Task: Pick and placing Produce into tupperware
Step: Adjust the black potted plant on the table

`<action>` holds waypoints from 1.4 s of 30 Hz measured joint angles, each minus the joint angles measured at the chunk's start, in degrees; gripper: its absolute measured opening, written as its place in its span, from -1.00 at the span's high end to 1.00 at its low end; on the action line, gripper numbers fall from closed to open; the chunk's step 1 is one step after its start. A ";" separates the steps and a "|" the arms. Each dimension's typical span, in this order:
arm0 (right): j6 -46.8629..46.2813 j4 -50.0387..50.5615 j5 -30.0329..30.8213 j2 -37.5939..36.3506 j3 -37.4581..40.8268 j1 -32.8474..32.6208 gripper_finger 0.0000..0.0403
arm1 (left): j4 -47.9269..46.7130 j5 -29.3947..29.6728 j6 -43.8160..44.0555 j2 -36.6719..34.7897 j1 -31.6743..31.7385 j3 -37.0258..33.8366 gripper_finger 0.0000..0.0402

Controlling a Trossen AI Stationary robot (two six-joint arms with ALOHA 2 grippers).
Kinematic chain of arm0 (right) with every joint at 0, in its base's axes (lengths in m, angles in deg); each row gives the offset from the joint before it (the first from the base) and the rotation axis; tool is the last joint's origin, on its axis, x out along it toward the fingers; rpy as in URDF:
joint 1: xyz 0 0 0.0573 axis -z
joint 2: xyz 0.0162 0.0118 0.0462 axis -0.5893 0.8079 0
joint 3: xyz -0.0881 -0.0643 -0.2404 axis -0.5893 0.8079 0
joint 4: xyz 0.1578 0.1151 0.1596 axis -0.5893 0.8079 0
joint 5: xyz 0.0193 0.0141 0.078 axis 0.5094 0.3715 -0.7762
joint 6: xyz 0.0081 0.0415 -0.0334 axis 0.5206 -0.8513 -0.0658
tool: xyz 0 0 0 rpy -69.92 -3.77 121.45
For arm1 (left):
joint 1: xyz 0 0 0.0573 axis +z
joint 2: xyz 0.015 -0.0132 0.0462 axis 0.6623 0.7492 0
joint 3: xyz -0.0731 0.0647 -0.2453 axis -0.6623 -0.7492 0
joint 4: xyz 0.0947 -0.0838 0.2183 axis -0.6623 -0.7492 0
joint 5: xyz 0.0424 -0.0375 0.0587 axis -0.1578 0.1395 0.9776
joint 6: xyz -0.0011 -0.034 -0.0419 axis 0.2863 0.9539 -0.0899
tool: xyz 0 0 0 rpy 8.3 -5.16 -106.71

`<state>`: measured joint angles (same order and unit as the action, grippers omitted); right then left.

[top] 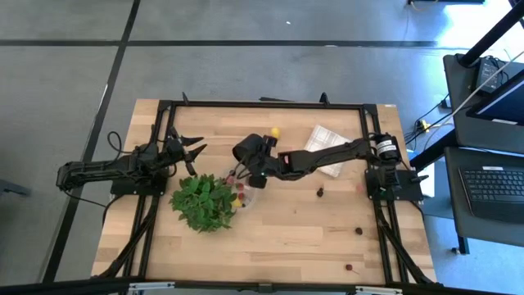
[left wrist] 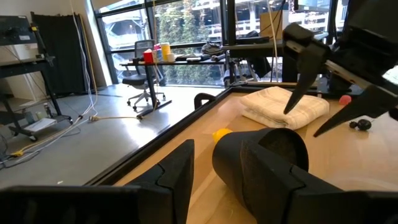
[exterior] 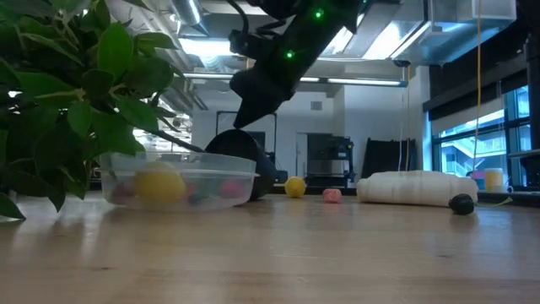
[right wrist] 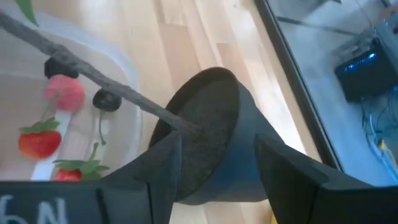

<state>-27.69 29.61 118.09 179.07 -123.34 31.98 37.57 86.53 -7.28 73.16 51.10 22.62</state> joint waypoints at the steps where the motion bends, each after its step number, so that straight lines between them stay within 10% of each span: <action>1: -0.56 0.04 -0.06 0.00 0.00 0.22 -0.01 | 0.01 0.00 0.00 -0.01 0.00 0.00 0.37; 18: -5.79 1.51 -2.74 1.95 0.08 4.61 0.02 | 0.02 0.01 -0.09 0.00 0.00 0.00 0.37; 32: -5.53 1.74 -2.89 1.77 0.04 5.30 0.92 | 0.00 0.01 -0.12 -0.01 -0.01 0.00 0.37; 42: -8.33 5.89 -6.83 2.02 -2.80 5.94 0.97 | 0.00 0.02 -0.15 -0.02 0.00 0.00 0.37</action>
<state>-36.02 35.50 111.26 181.09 -126.14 37.92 37.57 86.55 -7.44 73.14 51.11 22.62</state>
